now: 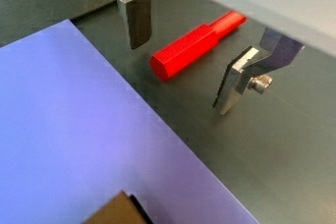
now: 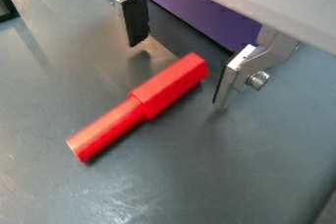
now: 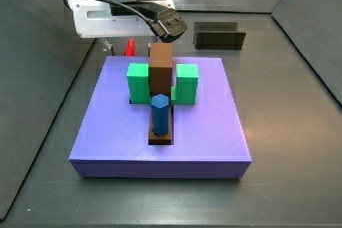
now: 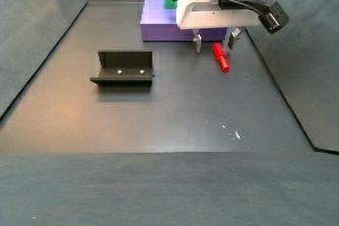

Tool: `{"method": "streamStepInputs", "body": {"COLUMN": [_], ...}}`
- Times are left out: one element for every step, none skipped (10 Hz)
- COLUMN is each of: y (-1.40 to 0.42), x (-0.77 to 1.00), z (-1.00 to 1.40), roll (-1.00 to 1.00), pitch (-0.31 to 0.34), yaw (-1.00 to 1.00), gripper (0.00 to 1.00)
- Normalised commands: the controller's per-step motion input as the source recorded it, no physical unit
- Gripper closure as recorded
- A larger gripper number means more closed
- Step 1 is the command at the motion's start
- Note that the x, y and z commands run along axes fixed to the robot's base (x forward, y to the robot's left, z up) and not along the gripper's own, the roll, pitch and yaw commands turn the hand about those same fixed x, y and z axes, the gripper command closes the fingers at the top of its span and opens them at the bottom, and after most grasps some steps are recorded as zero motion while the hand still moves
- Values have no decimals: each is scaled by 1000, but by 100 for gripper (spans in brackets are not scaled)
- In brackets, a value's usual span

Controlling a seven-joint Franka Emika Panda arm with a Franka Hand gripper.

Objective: Pick up the red object. Move up. Place the red object on the fixture. Regrasp the red object. Move to above the board. Insert the red object.
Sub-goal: Pick up the red object.

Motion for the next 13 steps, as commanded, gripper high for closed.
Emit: {"method": "streamStepInputs", "body": {"y": [11,20,0,14,14,0,0,0,0,0,0,0,0], "x": [-94,-111,-74,-57,-43,-43,-37,-46,0,0,0,0,0], "z": [-74,-74,-29,-23,-17,-9,-49,-60,0,0,0,0,0], "roll": [133,123,93,81,79,67,77,90,-13,0,0,0,0], "pitch": [0,0,0,0,0,0,0,0,0,0,0,0,0], "yaw": [-3,-6,0,0,0,0,0,0,0,0,0,0,0], "gripper": [0,0,0,0,0,0,0,0,0,0,100,100,100]}}
